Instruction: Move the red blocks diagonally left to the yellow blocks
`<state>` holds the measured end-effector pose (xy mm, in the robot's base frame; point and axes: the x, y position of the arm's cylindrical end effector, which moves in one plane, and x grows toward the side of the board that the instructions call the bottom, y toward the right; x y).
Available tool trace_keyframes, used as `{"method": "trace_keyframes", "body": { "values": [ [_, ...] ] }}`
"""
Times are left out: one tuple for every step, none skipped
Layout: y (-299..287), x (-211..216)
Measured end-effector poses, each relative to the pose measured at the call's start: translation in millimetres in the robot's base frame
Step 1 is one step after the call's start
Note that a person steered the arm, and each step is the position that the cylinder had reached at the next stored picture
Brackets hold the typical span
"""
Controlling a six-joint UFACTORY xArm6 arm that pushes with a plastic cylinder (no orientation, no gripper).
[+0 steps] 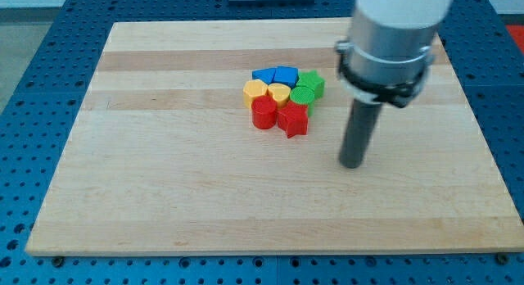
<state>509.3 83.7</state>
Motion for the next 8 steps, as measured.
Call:
{"method": "trace_keyframes", "body": {
  "values": [
    [-38,-4],
    [-34,-21],
    [8,-25],
    [26,-48],
    [11,-65],
    [-38,-65],
    [-84,-65],
    [-107,-66]
  ]
}}
